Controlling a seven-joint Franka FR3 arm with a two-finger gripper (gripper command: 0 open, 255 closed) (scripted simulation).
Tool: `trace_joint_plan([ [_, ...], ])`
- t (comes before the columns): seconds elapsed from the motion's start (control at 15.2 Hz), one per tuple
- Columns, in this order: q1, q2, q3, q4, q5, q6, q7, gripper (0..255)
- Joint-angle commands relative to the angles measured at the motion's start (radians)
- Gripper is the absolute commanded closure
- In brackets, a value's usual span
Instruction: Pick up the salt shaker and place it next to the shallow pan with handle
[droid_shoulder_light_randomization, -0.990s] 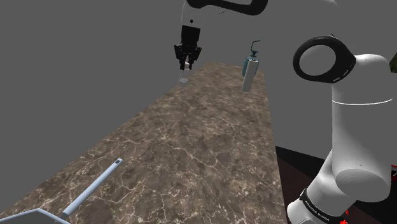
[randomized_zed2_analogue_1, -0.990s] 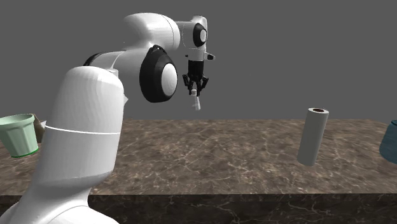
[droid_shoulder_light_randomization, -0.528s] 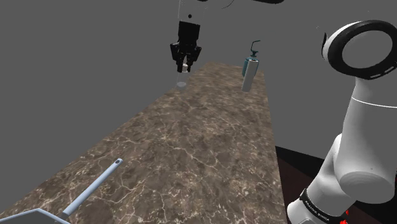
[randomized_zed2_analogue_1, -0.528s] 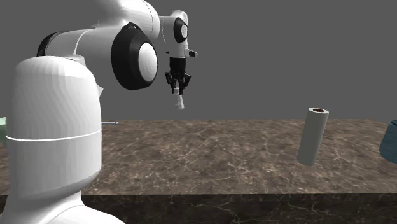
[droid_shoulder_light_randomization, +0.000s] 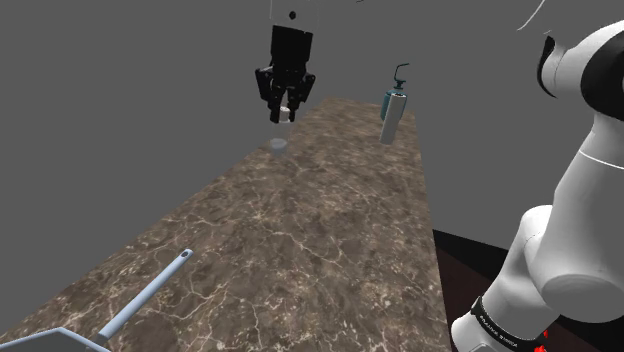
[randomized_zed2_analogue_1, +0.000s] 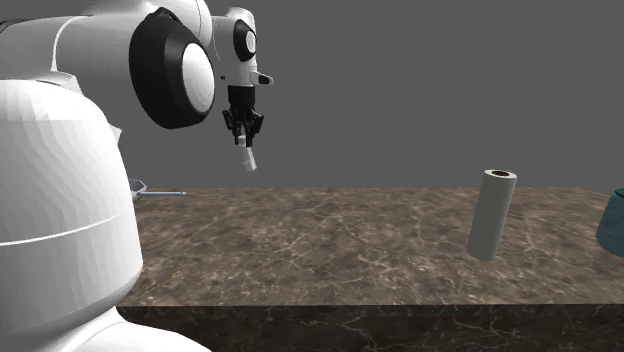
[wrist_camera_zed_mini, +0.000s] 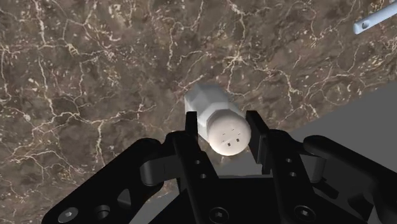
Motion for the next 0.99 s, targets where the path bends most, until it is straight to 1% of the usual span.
trace_joint_plan([
  [0.0,0.021,-0.023,0.018,-0.017,0.001,-0.003,0.04,255],
  [0.46,0.099,-0.078,0.093,-0.054,0.002,-0.012,0.195,255],
  [0.92,0.182,-0.08,0.177,-0.024,-0.007,-0.035,0.363,255],
])
